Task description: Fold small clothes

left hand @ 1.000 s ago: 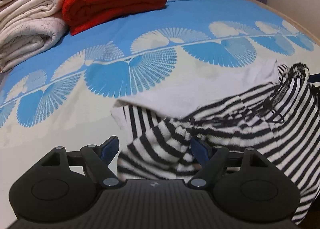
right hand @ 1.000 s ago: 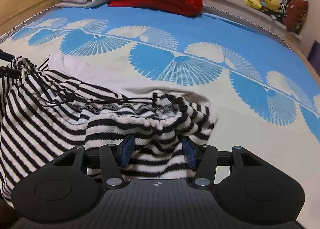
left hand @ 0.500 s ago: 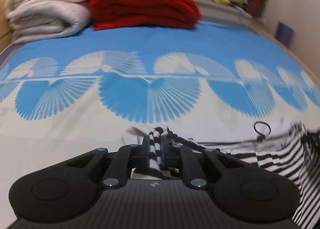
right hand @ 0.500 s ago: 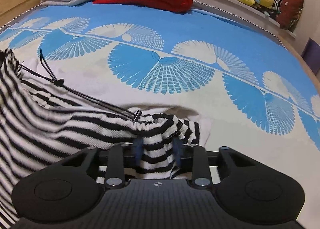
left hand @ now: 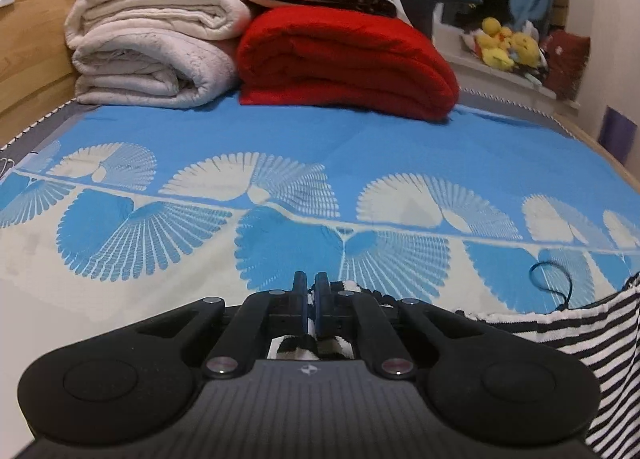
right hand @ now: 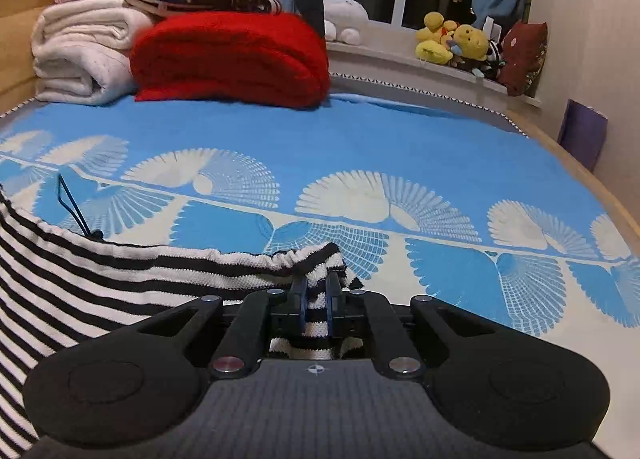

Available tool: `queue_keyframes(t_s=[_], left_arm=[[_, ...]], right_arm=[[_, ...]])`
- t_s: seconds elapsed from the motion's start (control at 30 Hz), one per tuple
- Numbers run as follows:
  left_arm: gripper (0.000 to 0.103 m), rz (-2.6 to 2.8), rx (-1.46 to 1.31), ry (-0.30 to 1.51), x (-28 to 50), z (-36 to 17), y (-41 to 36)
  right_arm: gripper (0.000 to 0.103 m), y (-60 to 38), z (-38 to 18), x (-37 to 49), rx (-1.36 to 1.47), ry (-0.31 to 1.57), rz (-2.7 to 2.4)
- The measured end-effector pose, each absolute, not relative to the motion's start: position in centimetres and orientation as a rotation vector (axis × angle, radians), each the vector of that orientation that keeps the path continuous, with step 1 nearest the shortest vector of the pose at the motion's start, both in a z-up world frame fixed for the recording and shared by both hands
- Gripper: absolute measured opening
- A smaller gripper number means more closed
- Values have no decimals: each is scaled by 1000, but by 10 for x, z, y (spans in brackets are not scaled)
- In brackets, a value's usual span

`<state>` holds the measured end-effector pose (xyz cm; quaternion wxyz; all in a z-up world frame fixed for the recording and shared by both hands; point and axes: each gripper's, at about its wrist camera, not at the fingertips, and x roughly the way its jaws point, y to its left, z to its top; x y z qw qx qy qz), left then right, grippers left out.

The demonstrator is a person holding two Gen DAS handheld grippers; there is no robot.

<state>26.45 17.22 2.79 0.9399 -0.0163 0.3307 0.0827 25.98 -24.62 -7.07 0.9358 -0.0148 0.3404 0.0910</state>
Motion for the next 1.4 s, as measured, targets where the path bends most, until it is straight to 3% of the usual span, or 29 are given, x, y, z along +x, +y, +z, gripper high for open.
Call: queue_keyframes(t_s=[0.23,0.5,0.63,0.67,0.73,0.77,0.8,0.93,1.07,1.17,1.27,1.4], left_arm=[[3,219,-26,649,294,12,168],[5,228,-19,931,327,-56,175],[10,196,25,971,322,-53,174],[15,186,16,986,320,-49,175],[40,156,-30,1019,313,-36,184],[58,150,-65,1044,308,-29,190],[60,157,-105,1079,300,-20,197],[60,151,-285,1134,252,24,230],[60,103,-388,1121,185,53,251],[60,99,-446,1101,145,40,262],[45,193,-473,1265,131,10,271],[46,155,-437,1233,131,13,266]], right_arm=[[8,-234,-74,284,-41,605,111],[11,-218,-145,324,-103,902,108],[17,-213,-148,320,-133,952,133],[18,-216,-143,318,-103,955,129],[21,-235,-125,312,19,954,109],[21,-246,-115,306,86,953,99],[23,-258,-105,299,149,949,97],[34,-305,-67,261,318,942,126],[37,-340,-48,207,414,957,123],[38,-351,-56,172,454,996,131],[38,-351,-78,145,439,1093,84],[38,-354,-76,133,479,1055,43]])
